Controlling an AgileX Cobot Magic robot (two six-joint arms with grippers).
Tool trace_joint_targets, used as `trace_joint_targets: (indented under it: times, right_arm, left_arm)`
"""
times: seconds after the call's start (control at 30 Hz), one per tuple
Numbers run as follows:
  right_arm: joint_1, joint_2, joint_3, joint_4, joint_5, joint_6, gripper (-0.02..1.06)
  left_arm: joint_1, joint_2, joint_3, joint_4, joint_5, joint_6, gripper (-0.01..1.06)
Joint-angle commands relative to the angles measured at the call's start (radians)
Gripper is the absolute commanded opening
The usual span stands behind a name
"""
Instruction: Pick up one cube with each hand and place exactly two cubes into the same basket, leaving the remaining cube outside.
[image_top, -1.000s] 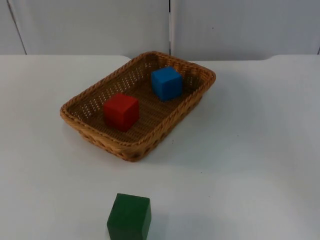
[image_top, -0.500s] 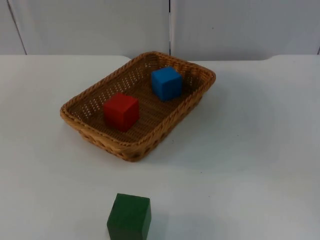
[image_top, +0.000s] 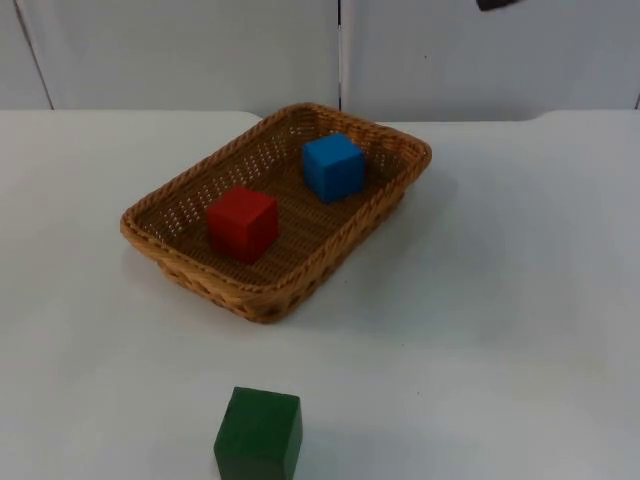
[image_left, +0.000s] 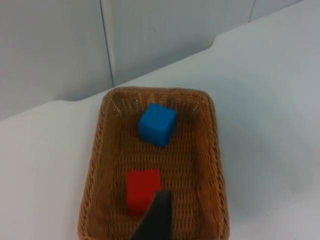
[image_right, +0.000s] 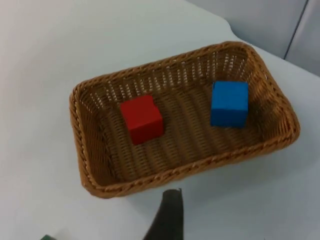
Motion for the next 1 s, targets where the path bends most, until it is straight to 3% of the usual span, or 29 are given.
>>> trace_joint_targets:
  times: [0.0,0.17,0.37,0.57,0.97]
  right_arm:
    - [-0.001,-0.034,0.034,0.01,-0.017,-0.005,0.73]
    - [-0.001,-0.142,0.143,0.01,-0.031,-0.005,0.73]
    - [-0.001,-0.3,0.263,0.01,-0.031,-0.005,0.73]
    - [-0.001,-0.429,0.337,0.01,-0.028,-0.005,0.73]
    - [-0.001,-0.734,0.481,0.01,0.042,-0.005,0.73]
  left_arm:
    - [0.004,-0.05,0.036,0.0,-0.006,-0.022,0.85]
    - [0.004,-0.143,0.094,0.026,0.003,-0.058,0.85]
    - [0.004,-0.274,0.105,0.161,0.08,-0.192,0.85]
    - [0.004,-0.368,0.105,0.201,0.135,-0.232,0.85]
    - [0.004,-0.581,0.105,0.428,0.281,-0.414,0.85]
